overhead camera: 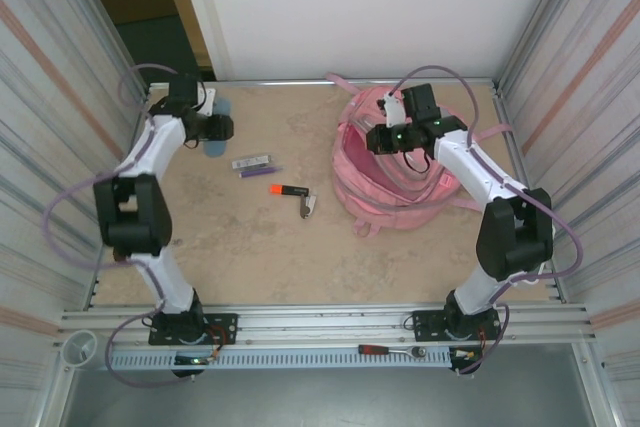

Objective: Pack the student bag

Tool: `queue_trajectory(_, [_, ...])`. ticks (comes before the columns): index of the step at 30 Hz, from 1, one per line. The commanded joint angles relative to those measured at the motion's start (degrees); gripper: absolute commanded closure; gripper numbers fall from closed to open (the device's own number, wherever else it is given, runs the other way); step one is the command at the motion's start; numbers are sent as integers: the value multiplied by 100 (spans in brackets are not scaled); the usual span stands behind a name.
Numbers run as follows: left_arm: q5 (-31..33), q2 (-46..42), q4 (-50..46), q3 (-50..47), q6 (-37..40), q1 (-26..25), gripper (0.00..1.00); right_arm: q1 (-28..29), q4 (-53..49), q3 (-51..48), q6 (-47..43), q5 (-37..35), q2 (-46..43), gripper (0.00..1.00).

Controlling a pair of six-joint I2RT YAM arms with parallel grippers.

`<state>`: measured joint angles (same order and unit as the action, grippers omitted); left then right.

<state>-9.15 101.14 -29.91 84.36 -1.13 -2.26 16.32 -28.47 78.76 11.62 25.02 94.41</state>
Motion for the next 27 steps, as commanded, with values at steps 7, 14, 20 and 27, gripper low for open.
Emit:
queue_trajectory(7, [-1756,-1081,3153,-1674,-3304,-2260,60,-527,-318,1185,683,1231,285,100])
queue_trajectory(14, [-1490,-183,4345,-1193,-4819,-3477,57,-742,-515,1971,1064,1775,652,100])
queue_trajectory(20, [-1004,924,4715,-378,-5695,-3729,55,-791,-398,2113,1270,2043,782,100])
queue_trajectory(27, [-206,2268,4195,1126,-5893,-3762,53,-832,-165,2344,1524,2312,951,100])
